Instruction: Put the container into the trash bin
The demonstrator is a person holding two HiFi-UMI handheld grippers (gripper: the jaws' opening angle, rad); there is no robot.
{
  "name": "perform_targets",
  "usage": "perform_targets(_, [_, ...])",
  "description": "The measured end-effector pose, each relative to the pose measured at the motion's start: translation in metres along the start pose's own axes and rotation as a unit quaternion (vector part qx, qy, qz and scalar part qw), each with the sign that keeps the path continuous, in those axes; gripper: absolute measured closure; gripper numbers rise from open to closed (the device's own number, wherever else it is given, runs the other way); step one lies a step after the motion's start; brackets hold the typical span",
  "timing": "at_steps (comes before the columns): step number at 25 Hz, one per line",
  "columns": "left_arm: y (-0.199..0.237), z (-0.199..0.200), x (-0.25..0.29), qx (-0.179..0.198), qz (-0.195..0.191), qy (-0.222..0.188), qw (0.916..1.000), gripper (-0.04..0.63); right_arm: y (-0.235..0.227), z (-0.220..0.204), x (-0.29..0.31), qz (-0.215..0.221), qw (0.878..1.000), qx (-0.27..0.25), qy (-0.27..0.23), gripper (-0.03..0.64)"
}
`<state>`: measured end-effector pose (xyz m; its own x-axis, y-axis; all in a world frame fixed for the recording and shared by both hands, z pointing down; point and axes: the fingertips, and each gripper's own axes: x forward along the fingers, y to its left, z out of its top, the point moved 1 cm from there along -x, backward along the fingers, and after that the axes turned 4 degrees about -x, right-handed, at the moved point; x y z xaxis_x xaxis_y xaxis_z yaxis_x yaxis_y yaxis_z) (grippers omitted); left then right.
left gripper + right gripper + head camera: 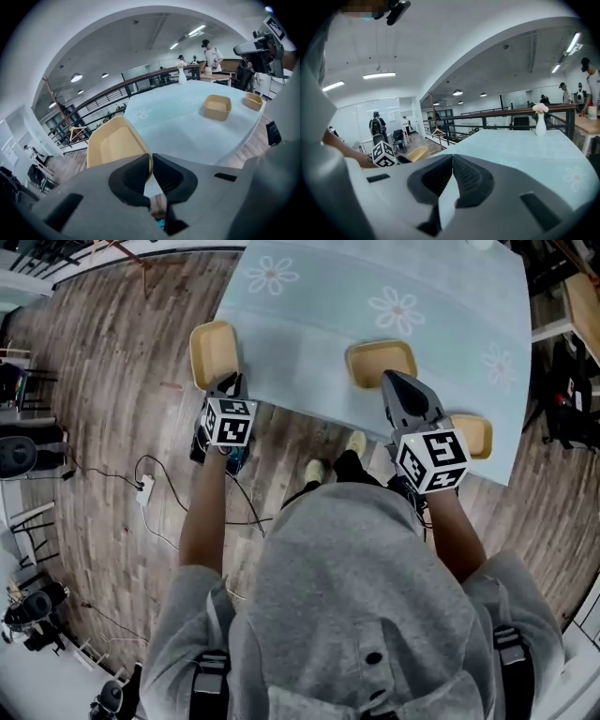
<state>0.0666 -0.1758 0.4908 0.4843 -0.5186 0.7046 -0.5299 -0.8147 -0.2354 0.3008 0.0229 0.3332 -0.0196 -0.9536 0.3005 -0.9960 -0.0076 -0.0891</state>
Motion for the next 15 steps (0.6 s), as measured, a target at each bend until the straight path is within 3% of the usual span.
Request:
perform_targets(6, [0.046,-0.075,-0.044,-0.078,0.056,0.022,0.9951,0.557,0.065,0.001,0.036,0.077,0.996,-0.030,0.016,0.591])
perform_targets(15, [0.094,-0.206,-0.109,-0.191,0.105,0.055,0.9745,0.557,0.189,-0.005,0.072,0.164,0.982,-0.084,0.044,0.591])
